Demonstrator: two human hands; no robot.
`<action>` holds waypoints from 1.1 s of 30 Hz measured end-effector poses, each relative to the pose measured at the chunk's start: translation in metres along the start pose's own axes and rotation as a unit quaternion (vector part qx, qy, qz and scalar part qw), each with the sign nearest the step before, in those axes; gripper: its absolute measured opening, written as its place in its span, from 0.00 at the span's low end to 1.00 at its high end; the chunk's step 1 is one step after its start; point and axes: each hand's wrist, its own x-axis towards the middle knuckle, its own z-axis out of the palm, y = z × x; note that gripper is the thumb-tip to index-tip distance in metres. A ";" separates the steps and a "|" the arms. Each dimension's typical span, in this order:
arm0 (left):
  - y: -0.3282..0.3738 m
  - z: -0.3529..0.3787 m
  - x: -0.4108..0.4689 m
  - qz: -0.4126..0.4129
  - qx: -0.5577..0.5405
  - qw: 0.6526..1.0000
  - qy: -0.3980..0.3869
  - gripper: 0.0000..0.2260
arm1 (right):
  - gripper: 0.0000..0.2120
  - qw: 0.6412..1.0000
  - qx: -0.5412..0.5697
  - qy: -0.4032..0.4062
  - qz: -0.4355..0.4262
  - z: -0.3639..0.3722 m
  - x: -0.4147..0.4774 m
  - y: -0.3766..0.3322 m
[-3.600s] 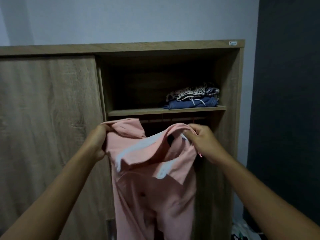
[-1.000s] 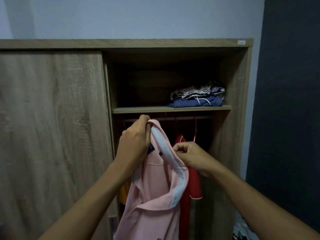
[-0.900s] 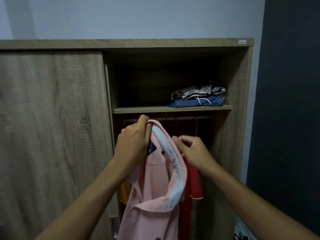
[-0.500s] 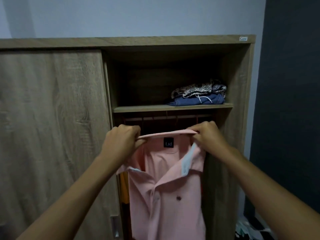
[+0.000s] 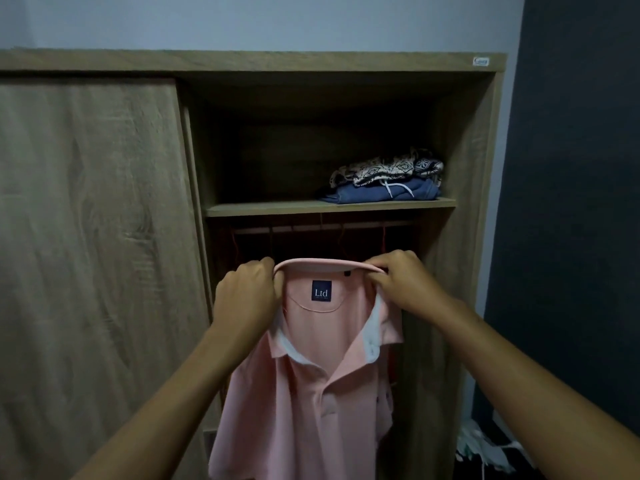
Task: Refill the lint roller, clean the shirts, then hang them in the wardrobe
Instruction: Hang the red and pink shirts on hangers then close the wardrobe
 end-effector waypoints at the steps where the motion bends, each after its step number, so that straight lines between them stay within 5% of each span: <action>1: 0.002 0.008 -0.001 -0.002 -0.016 1.000 0.001 0.12 | 0.11 1.000 0.003 -0.004 0.009 0.001 -0.001 0.005; 7: 0.024 0.053 0.006 -0.041 -0.165 0.985 0.015 0.08 | 0.07 0.994 0.064 -0.072 0.046 0.017 -0.007 0.043; 10: 0.038 0.074 0.014 -0.084 -0.225 0.971 0.017 0.08 | 0.23 0.988 0.104 -0.098 0.060 0.026 -0.002 0.068; 13: 0.047 0.096 0.028 -0.084 -0.254 0.963 0.029 0.10 | 0.29 0.979 0.163 -0.001 0.124 0.038 0.018 0.106; 20: 0.055 0.149 0.062 -0.055 -0.256 0.965 0.011 0.12 | 0.07 0.947 0.125 0.139 0.262 0.071 0.082 0.193; 29: 0.056 0.198 0.091 -0.052 -0.246 0.968 0.006 0.12 | 0.23 0.927 0.143 0.111 0.330 0.118 0.147 0.266; 33: 0.057 0.210 0.095 -0.050 -0.240 0.970 0.006 0.11 | 0.08 0.904 0.230 0.097 0.347 0.133 0.169 0.276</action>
